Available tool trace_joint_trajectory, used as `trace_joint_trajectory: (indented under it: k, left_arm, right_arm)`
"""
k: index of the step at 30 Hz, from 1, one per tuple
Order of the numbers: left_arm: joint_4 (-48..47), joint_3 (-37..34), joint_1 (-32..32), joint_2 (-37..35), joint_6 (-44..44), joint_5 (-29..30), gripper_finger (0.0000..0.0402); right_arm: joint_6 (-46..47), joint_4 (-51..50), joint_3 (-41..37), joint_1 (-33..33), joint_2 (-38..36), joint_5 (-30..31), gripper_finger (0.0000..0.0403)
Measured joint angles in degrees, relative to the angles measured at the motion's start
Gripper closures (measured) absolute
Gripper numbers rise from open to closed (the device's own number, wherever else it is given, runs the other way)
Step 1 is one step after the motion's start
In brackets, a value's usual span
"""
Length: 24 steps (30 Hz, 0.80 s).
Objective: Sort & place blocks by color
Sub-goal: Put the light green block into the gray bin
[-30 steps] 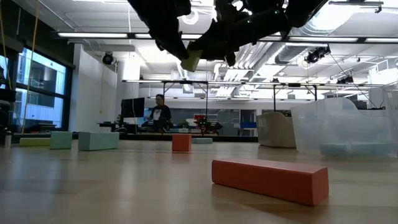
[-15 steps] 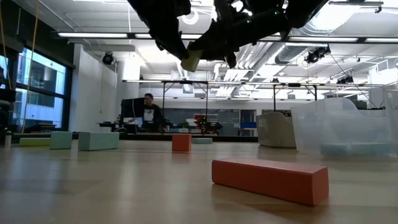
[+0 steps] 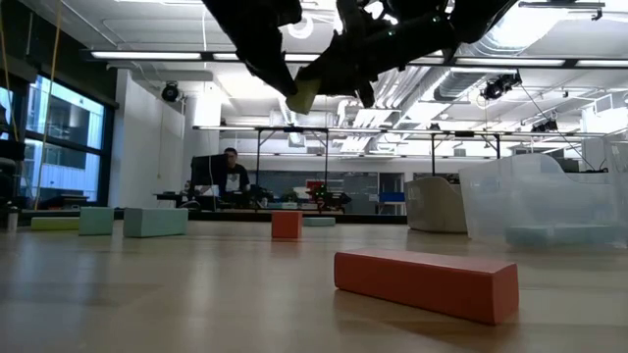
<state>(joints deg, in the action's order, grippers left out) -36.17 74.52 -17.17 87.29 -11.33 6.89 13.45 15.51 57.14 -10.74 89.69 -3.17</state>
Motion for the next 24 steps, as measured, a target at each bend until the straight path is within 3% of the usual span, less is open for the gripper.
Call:
trace_joint_trajectory:
  k: [4, 8, 18, 24]
  left_arm:
    - [-1.78, 0.0, -0.04, -0.39, -0.21, 4.52, 0.0269]
    - [-3.78, 0.0, -0.13, -0.76, -1.82, 5.07, 0.027]
    - [-3.82, 0.0, -2.69, -0.9, -2.66, 6.46, 0.0272]
    - [-3.97, 0.0, -6.11, -0.9, 1.45, 6.43, 0.0272]
  right_arm:
    - [1.06, -1.32, 0.0, -0.07, 0.0, 1.83, 0.029]
    - [1.75, -4.05, 0.0, 0.13, 0.0, 3.54, 0.029]
    - [4.44, -16.55, 0.0, -1.39, -0.89, 13.45, 0.029]
    - [4.11, -27.84, -0.02, -4.02, -5.47, 21.58, 0.029]
